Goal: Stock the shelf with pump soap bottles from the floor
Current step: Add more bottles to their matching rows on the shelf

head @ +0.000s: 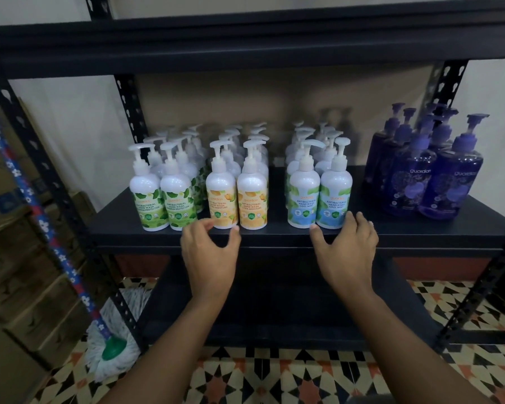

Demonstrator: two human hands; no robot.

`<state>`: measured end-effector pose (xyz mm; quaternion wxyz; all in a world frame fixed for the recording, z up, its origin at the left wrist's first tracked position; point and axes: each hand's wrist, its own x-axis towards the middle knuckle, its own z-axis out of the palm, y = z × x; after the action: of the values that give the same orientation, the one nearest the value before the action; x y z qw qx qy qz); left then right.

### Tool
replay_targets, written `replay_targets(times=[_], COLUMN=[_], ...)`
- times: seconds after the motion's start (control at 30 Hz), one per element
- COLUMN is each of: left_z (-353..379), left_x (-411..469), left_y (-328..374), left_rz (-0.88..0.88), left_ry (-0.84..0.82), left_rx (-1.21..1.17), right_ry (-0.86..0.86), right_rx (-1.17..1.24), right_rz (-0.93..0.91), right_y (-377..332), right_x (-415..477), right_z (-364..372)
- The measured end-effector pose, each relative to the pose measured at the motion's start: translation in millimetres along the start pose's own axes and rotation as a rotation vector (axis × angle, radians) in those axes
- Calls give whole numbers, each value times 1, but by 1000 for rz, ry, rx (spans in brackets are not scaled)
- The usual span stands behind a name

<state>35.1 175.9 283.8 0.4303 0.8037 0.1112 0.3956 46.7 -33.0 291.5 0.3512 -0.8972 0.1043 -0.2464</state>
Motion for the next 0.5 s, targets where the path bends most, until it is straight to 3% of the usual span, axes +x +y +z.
replay_targets(times=[0.1,0.2,0.33,0.5], left_z=[-18,-28,-30,-24], left_x=[6,12,14,19], left_y=[-10,-18,-22,-17], left_rz=[-22,-37,-89,-196], left_ry=[-41,-154,-363,-512], left_rx=[-50,-89,-134,-114], right_ry=[100,-68,-244,-237], right_rx=[194,337,304,204], right_rz=[-170,-255,-297,-285], right_y=[-29,-57,-75,-86], right_x=[-20,-45,-57,-50], right_z=[-3,6,31,47])
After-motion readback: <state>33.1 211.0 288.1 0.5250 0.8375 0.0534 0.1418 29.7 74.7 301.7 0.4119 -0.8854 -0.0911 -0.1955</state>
